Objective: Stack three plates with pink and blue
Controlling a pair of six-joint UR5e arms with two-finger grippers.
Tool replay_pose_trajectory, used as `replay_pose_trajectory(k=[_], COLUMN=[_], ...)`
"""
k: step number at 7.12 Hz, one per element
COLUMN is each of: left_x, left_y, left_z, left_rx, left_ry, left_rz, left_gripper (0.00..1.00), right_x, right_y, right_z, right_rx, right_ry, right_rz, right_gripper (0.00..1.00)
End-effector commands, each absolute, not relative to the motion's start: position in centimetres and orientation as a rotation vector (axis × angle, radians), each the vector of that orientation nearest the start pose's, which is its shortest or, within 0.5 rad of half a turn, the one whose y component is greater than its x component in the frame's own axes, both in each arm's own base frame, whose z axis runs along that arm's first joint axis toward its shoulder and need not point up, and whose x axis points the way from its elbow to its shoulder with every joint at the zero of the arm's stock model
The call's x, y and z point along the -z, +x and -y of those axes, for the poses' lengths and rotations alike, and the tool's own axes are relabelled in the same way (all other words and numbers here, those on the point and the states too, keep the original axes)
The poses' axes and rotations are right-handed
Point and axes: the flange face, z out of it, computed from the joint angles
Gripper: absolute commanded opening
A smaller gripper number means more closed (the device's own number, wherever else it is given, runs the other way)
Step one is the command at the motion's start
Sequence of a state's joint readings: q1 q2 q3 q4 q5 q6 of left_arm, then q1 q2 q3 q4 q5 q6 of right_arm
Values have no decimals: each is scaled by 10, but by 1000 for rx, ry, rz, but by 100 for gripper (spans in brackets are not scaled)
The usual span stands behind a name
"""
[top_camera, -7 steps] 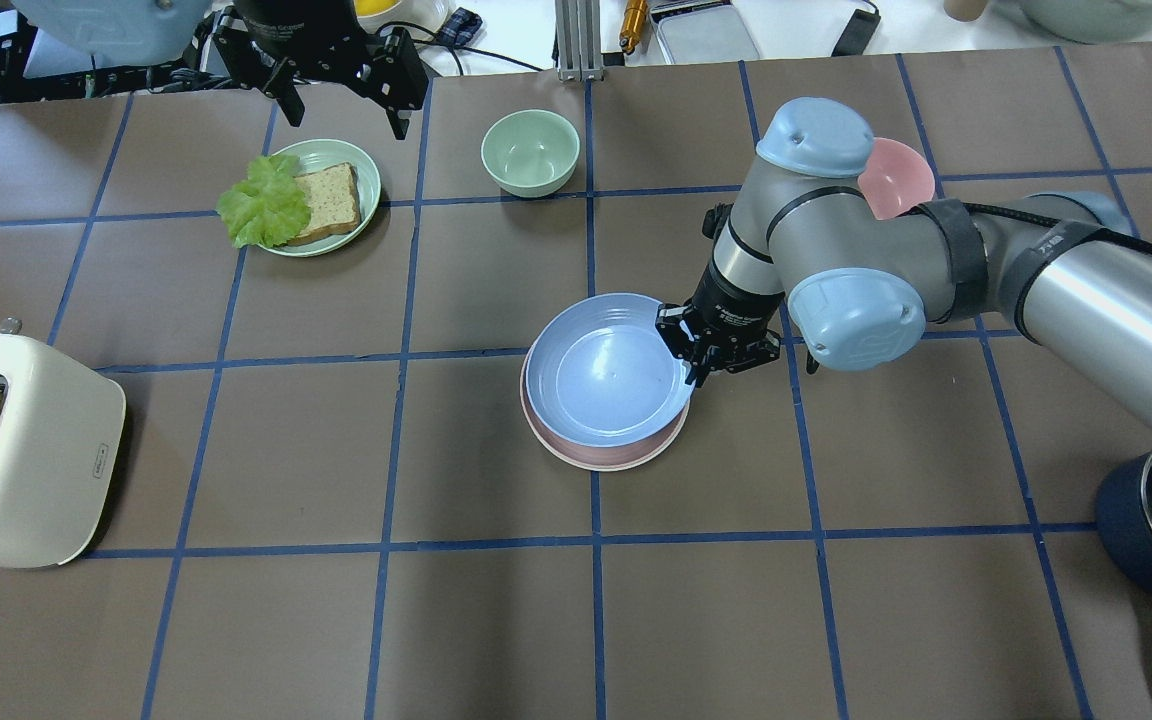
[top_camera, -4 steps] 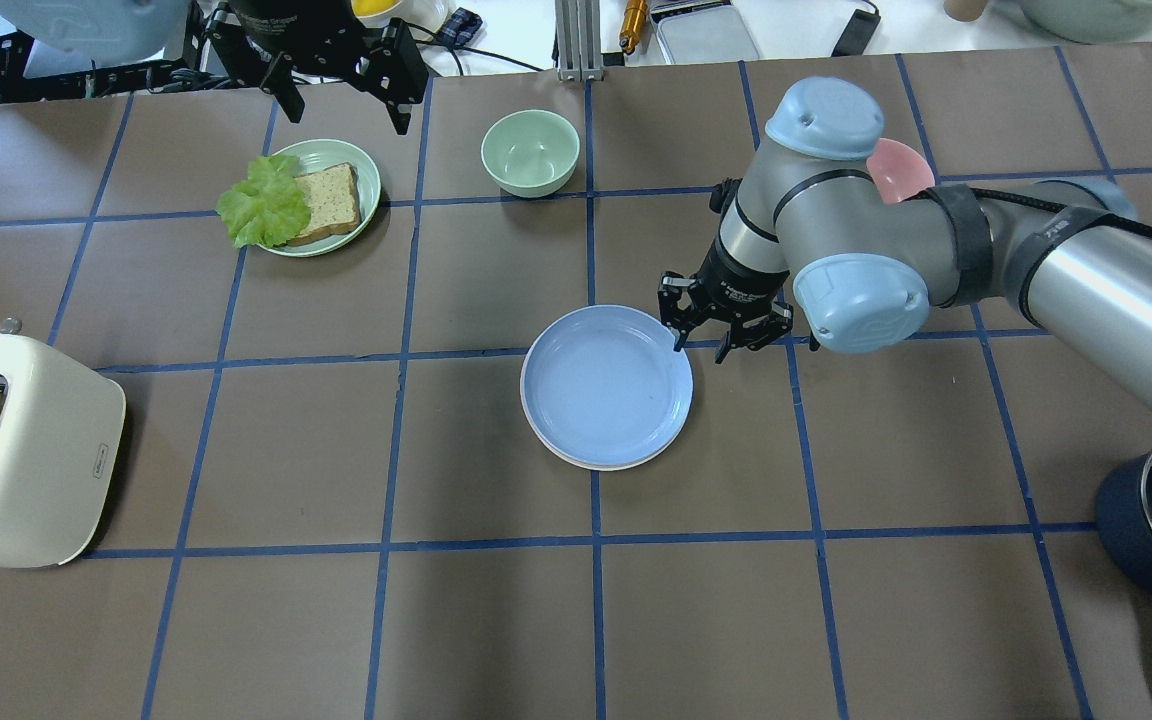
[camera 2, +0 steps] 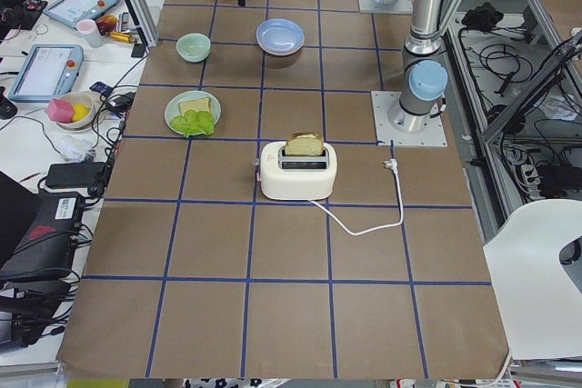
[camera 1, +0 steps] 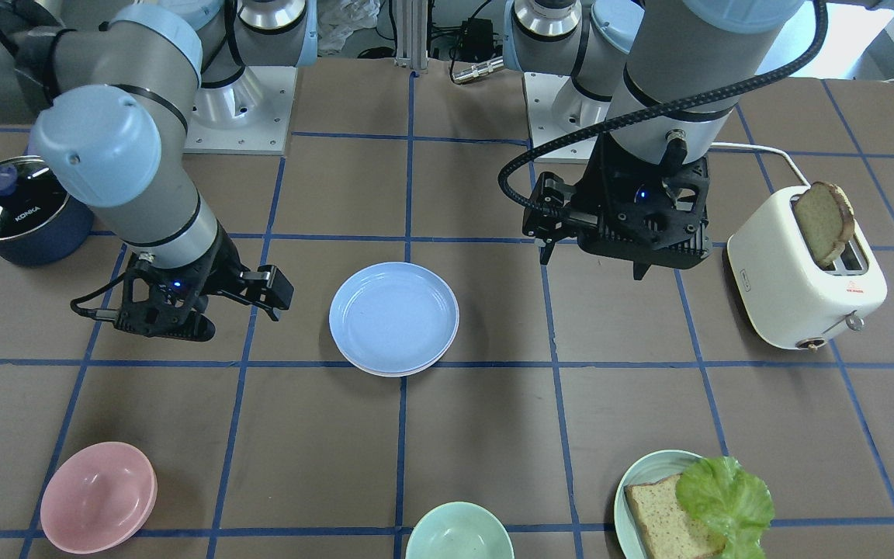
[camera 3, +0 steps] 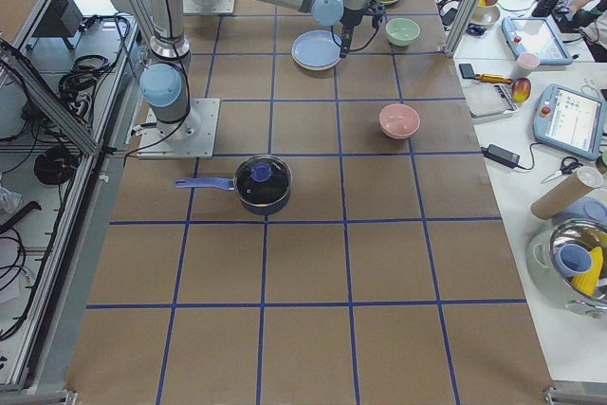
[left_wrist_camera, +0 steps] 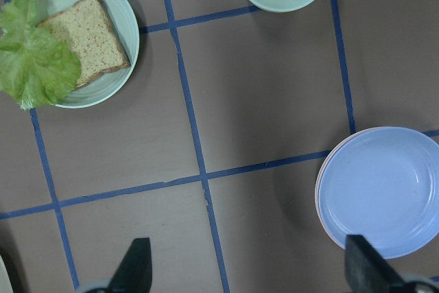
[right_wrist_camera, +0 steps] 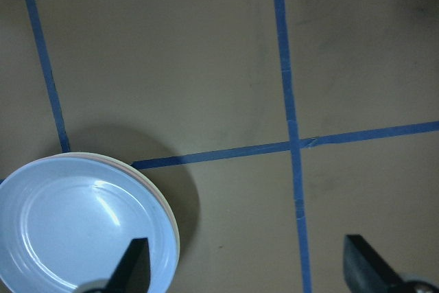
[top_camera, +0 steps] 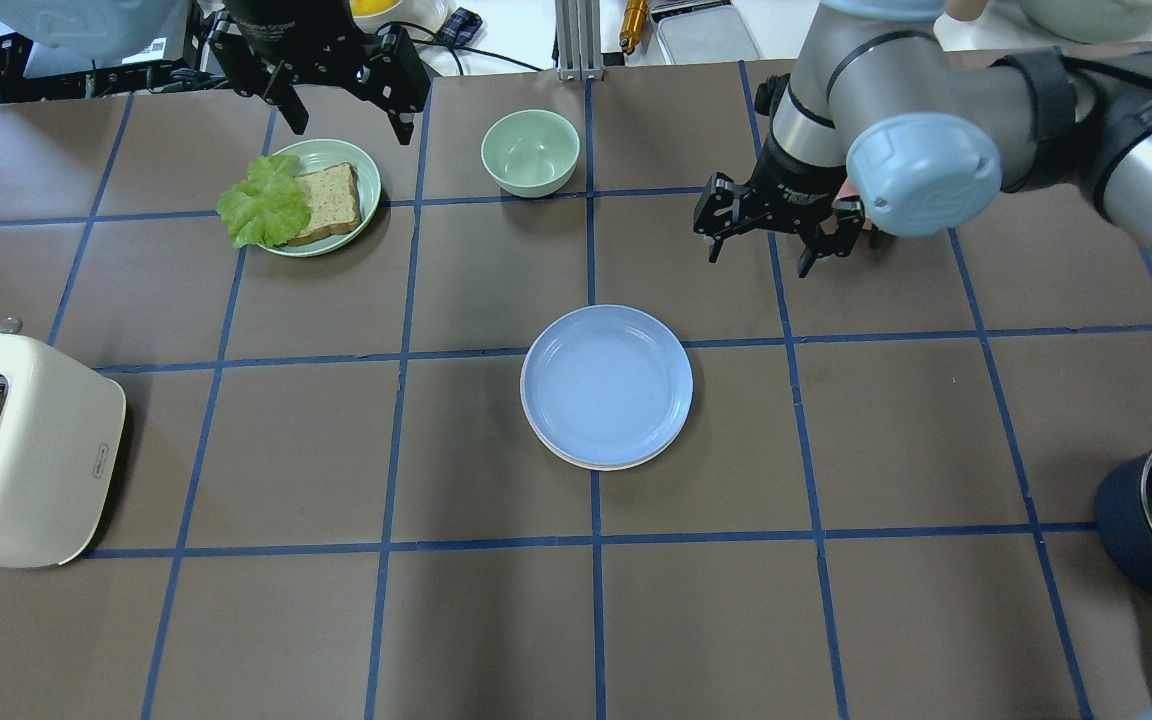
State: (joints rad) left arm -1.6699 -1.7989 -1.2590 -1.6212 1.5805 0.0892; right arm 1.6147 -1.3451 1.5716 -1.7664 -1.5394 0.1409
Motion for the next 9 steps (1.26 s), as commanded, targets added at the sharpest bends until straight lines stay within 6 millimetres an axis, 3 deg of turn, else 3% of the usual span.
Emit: replay_pose_trajectory(k=[1,2,3,5,6,9], left_x=[-500,-499,-502,-514,-525,-527], left_y=[-188,-186,-186,-185,-185,-184], left_z=[552,539,532,523,517,514], left_rx=[-7,-10,-2,31,67,73], left_ry=[310,312,315,313,316,304], left_rz=[-3123,-3123,-3127,-3127,-3129,-3154], left_gripper=[100,100,100,100,100,100], right_x=[-464,-491,-500,-508,-504,-503], right_y=[151,151,152,148,145,132], right_z=[530,518,514,500,502,505], right_rx=[56,105,131,105,92,85], right_ry=[3,-1,1,3,-19,10], right_rz=[-3163,-3157,-3151,-3152,-3145,-3154], right_gripper=[100,100,100,100,100,100])
